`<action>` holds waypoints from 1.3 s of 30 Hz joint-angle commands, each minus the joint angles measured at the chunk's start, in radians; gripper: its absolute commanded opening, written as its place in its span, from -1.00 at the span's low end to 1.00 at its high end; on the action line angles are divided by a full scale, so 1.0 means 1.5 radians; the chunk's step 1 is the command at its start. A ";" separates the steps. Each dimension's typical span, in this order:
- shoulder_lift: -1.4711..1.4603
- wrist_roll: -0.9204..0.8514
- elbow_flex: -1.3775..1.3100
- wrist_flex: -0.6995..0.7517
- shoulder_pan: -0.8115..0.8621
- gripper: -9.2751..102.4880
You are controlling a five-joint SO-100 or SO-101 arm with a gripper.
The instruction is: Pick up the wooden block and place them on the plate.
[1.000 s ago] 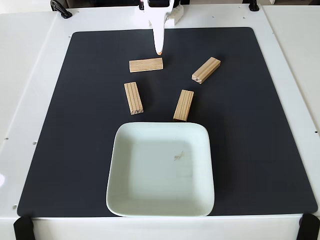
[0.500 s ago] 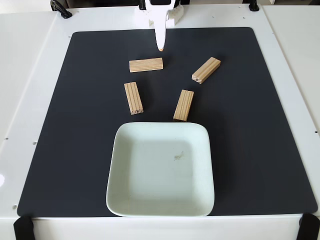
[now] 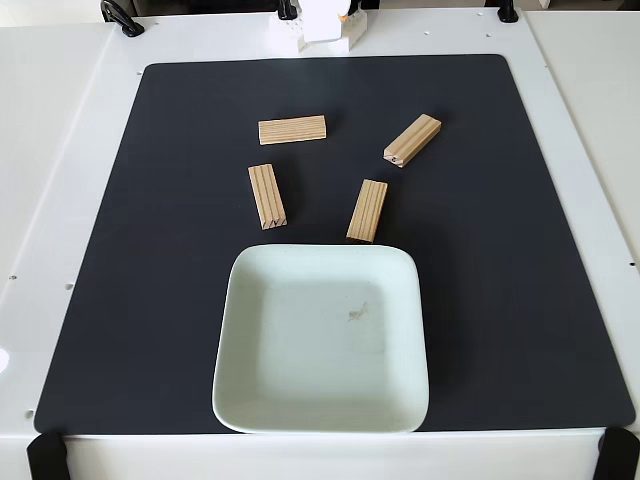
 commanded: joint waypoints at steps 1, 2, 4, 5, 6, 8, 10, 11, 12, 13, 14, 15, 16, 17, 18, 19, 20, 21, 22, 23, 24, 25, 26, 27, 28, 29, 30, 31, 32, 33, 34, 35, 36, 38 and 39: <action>-0.206 -0.128 -0.162 0.008 0.001 -0.85; -0.247 -0.170 -0.191 0.008 0.001 -0.85; -0.307 -0.243 -0.228 0.008 0.001 -0.85; -0.329 -0.281 -0.234 0.001 0.001 -0.85; -0.350 -0.323 -0.238 -0.001 0.002 -0.85; -0.381 -0.418 -0.234 -0.002 0.001 -0.85; -0.406 -0.507 -0.234 -0.001 0.001 -0.85; -0.421 -0.550 -0.236 -0.002 0.001 -0.85; -0.433 -0.592 -0.241 -0.002 0.001 -0.85; -0.448 -0.636 -0.246 -0.002 0.001 -0.85; -0.467 -0.672 -0.252 -0.004 0.001 -0.85; -0.491 -0.695 -0.262 -0.010 0.000 -0.85; -0.516 -0.699 -0.274 -0.012 -0.005 -0.85; -0.542 -0.704 -0.292 -0.019 -0.009 -0.85; -0.568 -0.704 -0.314 -0.030 -0.011 -0.85; -0.591 -0.704 -0.336 -0.038 -0.012 -0.84; -0.615 -0.702 -0.363 -0.044 -0.013 -0.84; -0.636 -0.698 -0.389 -0.045 -0.013 -0.81; -0.654 -0.698 -0.415 -0.040 -0.013 -0.77; -0.670 -0.697 -0.437 -0.036 -0.012 -0.73; -0.682 -0.697 -0.451 -0.035 -0.010 -0.70; -0.693 -0.697 -0.463 -0.035 -0.005 -0.67; -0.698 -0.696 -0.469 -0.035 -0.002 -0.66; -0.699 -0.696 -0.470 -0.035 0.002 -0.64; -0.699 -0.696 -0.469 -0.035 0.012 -0.65; -0.699 -0.697 -0.469 -0.034 0.024 -0.65; -0.699 -0.702 -0.467 -0.034 0.033 -0.65; -0.699 -0.706 -0.462 -0.034 0.041 -0.63; -0.699 -0.707 -0.460 -0.035 0.048 -0.63; -0.699 -0.713 -0.458 -0.036 0.059 -0.63; -0.699 -0.729 -0.456 -0.035 0.074 -0.63; -0.699 -0.740 -0.456 -0.034 0.089 -0.63; -0.698 -0.748 -0.456 -0.034 0.106 -0.63; -0.698 -0.758 -0.455 -0.034 0.149 -0.63; -0.698 -0.754 -0.455 -0.034 0.172 -0.63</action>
